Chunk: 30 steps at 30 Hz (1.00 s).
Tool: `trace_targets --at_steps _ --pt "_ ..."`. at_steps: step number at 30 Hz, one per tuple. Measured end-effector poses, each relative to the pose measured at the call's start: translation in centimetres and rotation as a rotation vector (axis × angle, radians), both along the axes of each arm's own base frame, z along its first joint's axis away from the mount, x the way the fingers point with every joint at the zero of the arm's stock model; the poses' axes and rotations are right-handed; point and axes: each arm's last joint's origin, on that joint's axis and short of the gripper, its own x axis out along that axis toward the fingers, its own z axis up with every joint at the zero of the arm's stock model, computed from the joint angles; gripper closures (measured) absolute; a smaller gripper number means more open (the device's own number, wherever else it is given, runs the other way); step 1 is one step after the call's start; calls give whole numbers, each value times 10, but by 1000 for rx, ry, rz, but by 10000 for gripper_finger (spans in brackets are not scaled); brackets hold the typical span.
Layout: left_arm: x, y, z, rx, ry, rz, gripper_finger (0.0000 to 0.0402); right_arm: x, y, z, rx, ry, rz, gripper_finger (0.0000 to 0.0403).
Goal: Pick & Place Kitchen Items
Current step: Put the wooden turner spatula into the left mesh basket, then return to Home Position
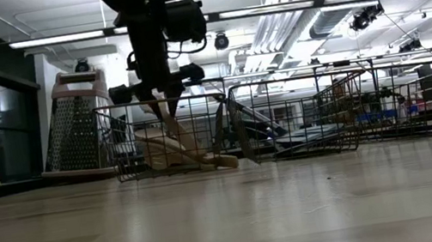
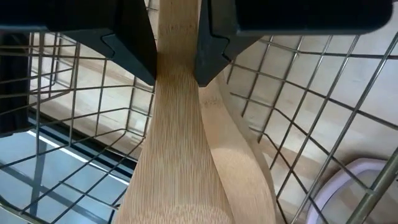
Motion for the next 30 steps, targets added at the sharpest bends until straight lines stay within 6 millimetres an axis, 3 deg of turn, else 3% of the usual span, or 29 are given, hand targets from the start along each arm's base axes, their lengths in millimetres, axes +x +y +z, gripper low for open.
trace_targets --at_steps 9,21,30 --pt "1 0 0 -18 -15 -9 302 0 0 0 4 1 -2 208" --pt "2 0 0 -21 33 -93 188 0 0 0 8 3 -1 208" --pt "3 -4 20 85 138 -331 172 0 0 0 -2 7 8 208"
